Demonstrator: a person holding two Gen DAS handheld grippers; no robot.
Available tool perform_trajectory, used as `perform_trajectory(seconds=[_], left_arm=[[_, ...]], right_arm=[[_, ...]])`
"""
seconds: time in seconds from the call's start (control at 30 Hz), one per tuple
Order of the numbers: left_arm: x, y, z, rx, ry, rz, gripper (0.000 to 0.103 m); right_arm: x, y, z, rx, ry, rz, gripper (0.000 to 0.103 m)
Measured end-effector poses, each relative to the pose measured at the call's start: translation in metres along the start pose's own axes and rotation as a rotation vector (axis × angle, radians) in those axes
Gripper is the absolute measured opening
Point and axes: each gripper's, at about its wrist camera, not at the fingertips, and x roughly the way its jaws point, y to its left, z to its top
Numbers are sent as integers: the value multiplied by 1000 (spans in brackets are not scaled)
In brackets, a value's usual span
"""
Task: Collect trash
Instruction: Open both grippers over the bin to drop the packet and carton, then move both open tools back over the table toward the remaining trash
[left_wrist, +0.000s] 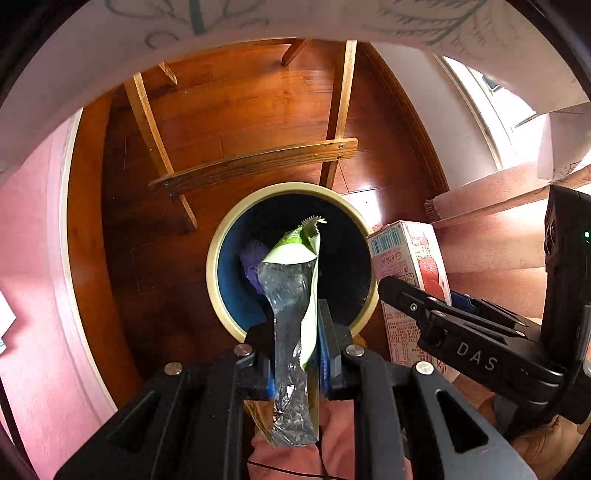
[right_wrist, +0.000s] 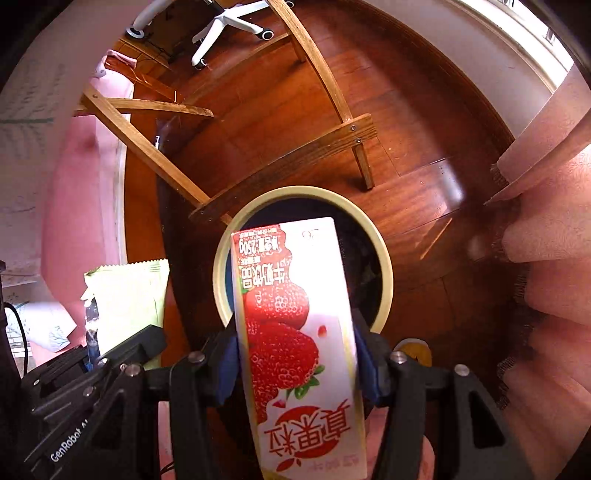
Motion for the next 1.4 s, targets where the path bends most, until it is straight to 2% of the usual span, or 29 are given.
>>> perform_trajectory(seconds=[0.07, 0.13, 0.17, 0.2, 0.27, 0.53, 0.8, 0.97, 1.17, 1.4], left_arm=[[12, 3, 2, -6, -10, 7, 39], [19, 6, 5, -17, -22, 32, 80], [21, 7, 5, -23, -27, 42, 86], [24, 10, 6, -28, -35, 47, 87], [26, 14, 7, -38, -32, 61, 87], [0, 23, 6, -59, -75, 109, 87], [-44, 18, 3, -93, -96, 82, 87], [-94, 13, 2, -85, -120, 69, 87], [-182, 6, 3, -69, -185, 62, 87], [-293, 2, 7, -60, -338, 150, 87]], right_arm=[[15, -5, 6, 2, 2, -3, 55], [27, -9, 11, 6, 20, -3, 61], [32, -10, 13, 4, 23, -5, 66], [34, -10, 15, -2, 19, -13, 71], [36, -9, 17, -19, 12, -26, 73], [23, -8, 19, -32, -17, -29, 73], [-18, 8, 14, -45, -37, -28, 73], [-64, 24, 9, -53, -58, -10, 73], [-141, 51, 1, -73, -121, 10, 73], [-234, 90, -9, -121, -208, 65, 73]])
